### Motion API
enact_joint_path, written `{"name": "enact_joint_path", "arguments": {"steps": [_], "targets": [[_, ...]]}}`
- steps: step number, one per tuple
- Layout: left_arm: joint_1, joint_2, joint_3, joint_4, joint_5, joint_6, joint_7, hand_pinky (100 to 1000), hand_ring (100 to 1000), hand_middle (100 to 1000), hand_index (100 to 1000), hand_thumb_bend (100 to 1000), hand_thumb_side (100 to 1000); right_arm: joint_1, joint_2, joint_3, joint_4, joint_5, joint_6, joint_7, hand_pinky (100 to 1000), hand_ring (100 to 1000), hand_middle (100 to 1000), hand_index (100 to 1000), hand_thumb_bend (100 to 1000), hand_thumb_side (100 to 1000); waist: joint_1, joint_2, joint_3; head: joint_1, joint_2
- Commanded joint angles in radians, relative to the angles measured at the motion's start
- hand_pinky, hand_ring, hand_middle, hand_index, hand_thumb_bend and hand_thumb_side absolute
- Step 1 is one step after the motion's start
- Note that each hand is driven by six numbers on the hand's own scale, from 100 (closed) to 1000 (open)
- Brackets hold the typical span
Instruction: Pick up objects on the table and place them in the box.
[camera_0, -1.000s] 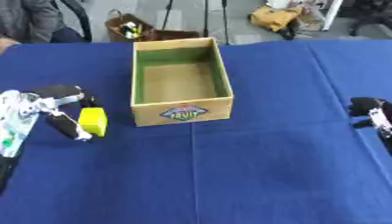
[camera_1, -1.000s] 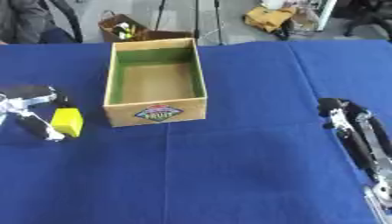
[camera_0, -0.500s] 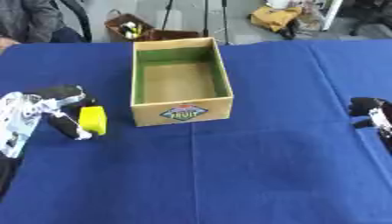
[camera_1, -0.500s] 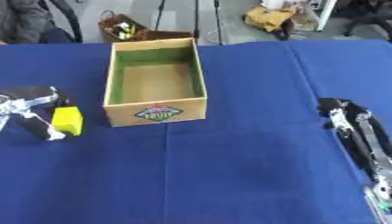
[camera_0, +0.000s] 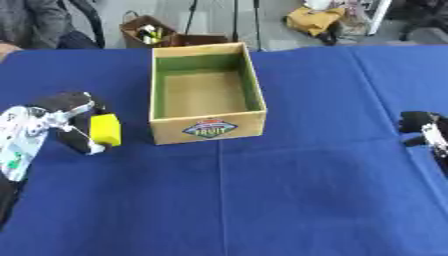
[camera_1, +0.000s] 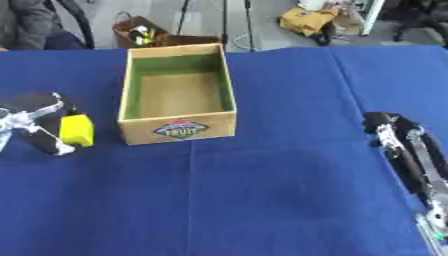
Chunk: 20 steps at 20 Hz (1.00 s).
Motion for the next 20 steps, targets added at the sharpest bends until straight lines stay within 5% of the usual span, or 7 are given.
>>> {"name": "enact_joint_path", "arguments": {"steps": [1,17,20], "targets": [[-0.02,0.028,0.006,-0.011,-0.001,0.004,0.006,335,291,247,398,100,200,-0.009,-0.017,-0.009,-0.012,-0.002,-0.001,-0.001,613,722,669,786,100,988,0.001,-0.013,-0.001,0.0,-0.005],[-0.02,0.028,0.006,-0.012,0.0,0.006,0.005,335,291,247,398,100,200,-0.009,-0.017,-0.009,-0.013,-0.002,-0.001,-0.001,613,722,669,786,100,988,0.001,-0.014,-0.001,0.0,-0.005],[-0.062,0.035,-0.018,-0.054,0.022,-0.017,0.028,360,307,256,408,100,245,-0.006,-0.013,0.013,-0.005,-0.005,-0.002,0.016,613,722,670,786,100,987,0.001,-0.041,-0.032,0.023,0.003]]}}
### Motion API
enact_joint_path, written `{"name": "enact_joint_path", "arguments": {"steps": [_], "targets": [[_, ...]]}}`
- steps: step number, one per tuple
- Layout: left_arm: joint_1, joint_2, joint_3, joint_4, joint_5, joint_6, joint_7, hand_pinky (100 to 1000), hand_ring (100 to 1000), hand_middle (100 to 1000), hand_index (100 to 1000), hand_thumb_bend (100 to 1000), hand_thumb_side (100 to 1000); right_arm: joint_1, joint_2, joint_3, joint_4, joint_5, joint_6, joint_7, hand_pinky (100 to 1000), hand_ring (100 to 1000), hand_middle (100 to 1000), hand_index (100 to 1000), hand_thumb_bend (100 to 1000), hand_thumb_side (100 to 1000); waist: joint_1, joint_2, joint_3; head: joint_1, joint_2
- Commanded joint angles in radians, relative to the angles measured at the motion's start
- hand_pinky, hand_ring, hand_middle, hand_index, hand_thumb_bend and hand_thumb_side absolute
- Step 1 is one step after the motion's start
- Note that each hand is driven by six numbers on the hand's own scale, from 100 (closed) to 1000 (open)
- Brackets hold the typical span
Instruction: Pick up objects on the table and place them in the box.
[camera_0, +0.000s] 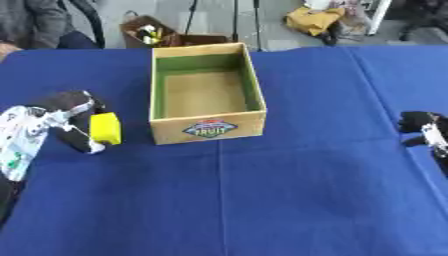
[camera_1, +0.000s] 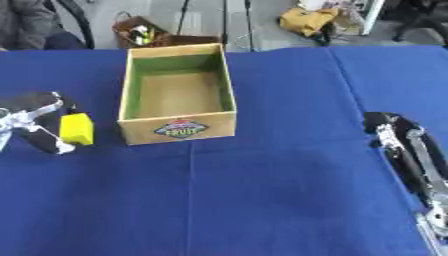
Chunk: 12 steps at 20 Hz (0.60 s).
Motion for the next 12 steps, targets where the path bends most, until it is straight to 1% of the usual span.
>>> {"name": "enact_joint_path", "arguments": {"steps": [1,4,6,9,12], "targets": [[-0.069,0.036,-0.016,-0.071,0.031,-0.029,0.031,359,306,255,407,100,245,-0.007,-0.013,0.01,-0.004,-0.006,-0.003,0.016,613,722,670,786,100,987,0.002,-0.03,-0.022,0.019,0.003],[-0.137,0.032,-0.023,-0.14,0.034,-0.066,0.05,357,320,254,405,100,245,-0.009,-0.014,0.006,-0.003,-0.006,-0.005,0.017,613,722,669,786,100,987,0.004,-0.025,-0.024,0.016,-0.006],[-0.184,0.015,-0.033,-0.166,0.021,-0.065,0.03,358,320,255,406,100,247,-0.009,-0.016,0.003,-0.003,-0.006,-0.005,0.014,613,722,669,786,100,986,0.005,-0.021,-0.024,0.011,-0.012],[-0.253,-0.003,-0.042,-0.151,0.014,-0.055,-0.01,359,320,254,406,100,249,-0.01,-0.017,-0.002,-0.003,-0.006,-0.004,0.009,613,722,669,786,100,985,0.006,-0.017,-0.019,0.005,-0.018],[-0.32,-0.017,-0.05,-0.111,0.015,-0.053,-0.043,361,322,256,407,100,249,-0.011,-0.018,-0.005,-0.004,-0.006,-0.004,0.007,612,722,669,786,100,985,0.006,-0.014,-0.013,-0.001,-0.024]]}}
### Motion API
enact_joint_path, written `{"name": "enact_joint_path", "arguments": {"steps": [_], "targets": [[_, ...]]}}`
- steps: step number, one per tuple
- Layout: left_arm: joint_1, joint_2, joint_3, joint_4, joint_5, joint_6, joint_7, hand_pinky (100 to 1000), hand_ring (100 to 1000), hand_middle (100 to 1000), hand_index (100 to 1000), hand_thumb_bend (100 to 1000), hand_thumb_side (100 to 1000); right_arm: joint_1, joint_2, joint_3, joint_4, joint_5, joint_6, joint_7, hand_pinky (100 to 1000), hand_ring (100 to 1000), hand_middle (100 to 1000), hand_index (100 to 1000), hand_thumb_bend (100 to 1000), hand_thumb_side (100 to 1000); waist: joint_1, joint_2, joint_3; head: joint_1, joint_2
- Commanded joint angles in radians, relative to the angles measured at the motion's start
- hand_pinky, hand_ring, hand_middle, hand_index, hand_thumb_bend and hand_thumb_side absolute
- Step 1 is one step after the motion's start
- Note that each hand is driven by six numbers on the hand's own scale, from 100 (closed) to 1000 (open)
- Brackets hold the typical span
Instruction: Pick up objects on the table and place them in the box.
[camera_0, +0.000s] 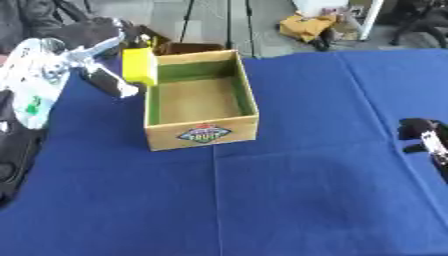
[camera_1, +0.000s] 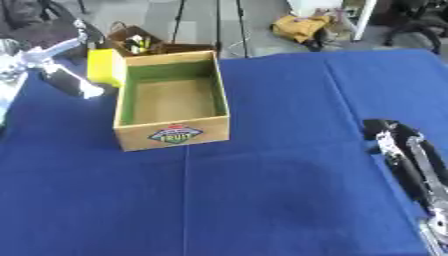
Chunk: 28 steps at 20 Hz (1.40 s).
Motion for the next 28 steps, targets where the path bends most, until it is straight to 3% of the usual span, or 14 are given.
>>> {"name": "enact_joint_path", "arguments": {"steps": [1,10,14,15,23,28], "targets": [[-0.064,0.001,-0.007,0.027,-0.006,0.001,-0.027,362,323,257,408,100,249,-0.011,-0.018,-0.014,-0.01,-0.005,-0.001,-0.005,612,722,669,786,100,984,-0.002,-0.01,0.003,-0.005,-0.014],[-0.141,-0.087,-0.043,0.22,-0.104,0.002,0.039,415,364,299,449,135,276,-0.015,-0.013,-0.011,-0.011,-0.007,-0.001,-0.002,613,721,669,786,100,984,-0.009,-0.006,-0.002,0.006,-0.026],[-0.165,-0.126,-0.04,0.32,-0.162,0.009,0.098,432,379,312,462,161,296,-0.016,-0.01,-0.009,-0.011,-0.007,-0.001,0.001,613,721,669,786,100,984,-0.01,-0.002,-0.009,0.005,-0.026],[-0.171,-0.134,-0.036,0.344,-0.174,0.009,0.113,437,385,332,468,205,325,-0.016,-0.009,-0.009,-0.011,-0.007,-0.002,0.001,613,721,669,786,100,985,-0.01,-0.001,-0.011,0.006,-0.027],[-0.187,-0.174,-0.025,0.495,-0.248,-0.004,0.237,495,436,389,514,228,324,-0.02,-0.006,-0.006,-0.011,-0.009,-0.003,0.006,613,721,669,786,100,984,-0.013,0.004,-0.023,0.012,-0.031],[-0.179,-0.186,-0.034,0.538,-0.275,-0.031,0.279,663,596,556,673,299,341,-0.022,-0.004,-0.005,-0.01,-0.009,-0.004,0.009,613,721,669,786,100,984,-0.012,0.004,-0.024,0.012,-0.033]]}}
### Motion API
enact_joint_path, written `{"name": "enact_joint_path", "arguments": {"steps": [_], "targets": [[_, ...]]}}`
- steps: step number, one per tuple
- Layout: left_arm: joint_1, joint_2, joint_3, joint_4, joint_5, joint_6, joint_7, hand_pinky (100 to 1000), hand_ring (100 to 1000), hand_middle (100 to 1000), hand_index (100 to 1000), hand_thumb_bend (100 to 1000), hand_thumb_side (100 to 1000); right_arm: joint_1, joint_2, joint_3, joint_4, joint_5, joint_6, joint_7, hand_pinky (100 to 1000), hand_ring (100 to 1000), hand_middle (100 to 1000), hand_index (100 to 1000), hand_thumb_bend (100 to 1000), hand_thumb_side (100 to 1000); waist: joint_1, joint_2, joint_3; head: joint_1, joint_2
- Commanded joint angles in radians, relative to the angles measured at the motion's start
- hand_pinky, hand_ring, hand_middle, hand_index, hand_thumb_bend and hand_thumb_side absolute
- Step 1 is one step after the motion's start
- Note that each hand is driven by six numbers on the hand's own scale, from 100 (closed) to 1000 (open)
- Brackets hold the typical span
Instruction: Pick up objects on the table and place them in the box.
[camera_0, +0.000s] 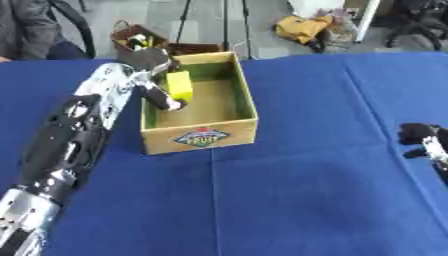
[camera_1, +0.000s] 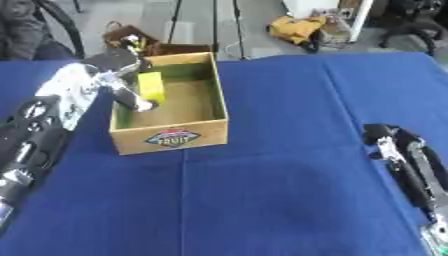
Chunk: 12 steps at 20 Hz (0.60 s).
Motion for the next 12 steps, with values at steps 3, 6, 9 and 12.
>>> {"name": "enact_joint_path", "arguments": {"steps": [3,6,9,12], "targets": [[-0.016,0.009,-0.004,0.005,-0.02,-0.029,0.019,748,717,666,764,419,408,-0.014,-0.012,-0.002,-0.009,-0.007,-0.002,0.004,613,721,668,786,100,984,0.0,-0.014,-0.002,0.002,-0.011],[-0.011,0.009,-0.008,0.0,-0.016,-0.051,0.007,805,788,754,805,704,598,-0.014,-0.012,-0.003,-0.008,-0.007,-0.002,0.005,613,721,668,786,100,984,0.0,-0.014,-0.001,0.004,-0.009],[-0.01,0.012,-0.008,-0.005,-0.012,-0.063,-0.007,872,854,822,842,980,726,-0.014,-0.012,-0.003,-0.007,-0.007,-0.002,0.005,613,721,668,786,100,984,0.001,-0.015,-0.001,0.004,-0.01],[-0.004,0.02,-0.013,-0.027,-0.028,-0.083,-0.014,933,924,906,906,1000,793,-0.013,-0.012,-0.004,-0.007,-0.007,-0.003,0.005,613,721,668,786,100,984,0.001,-0.016,0.001,0.004,-0.01]]}}
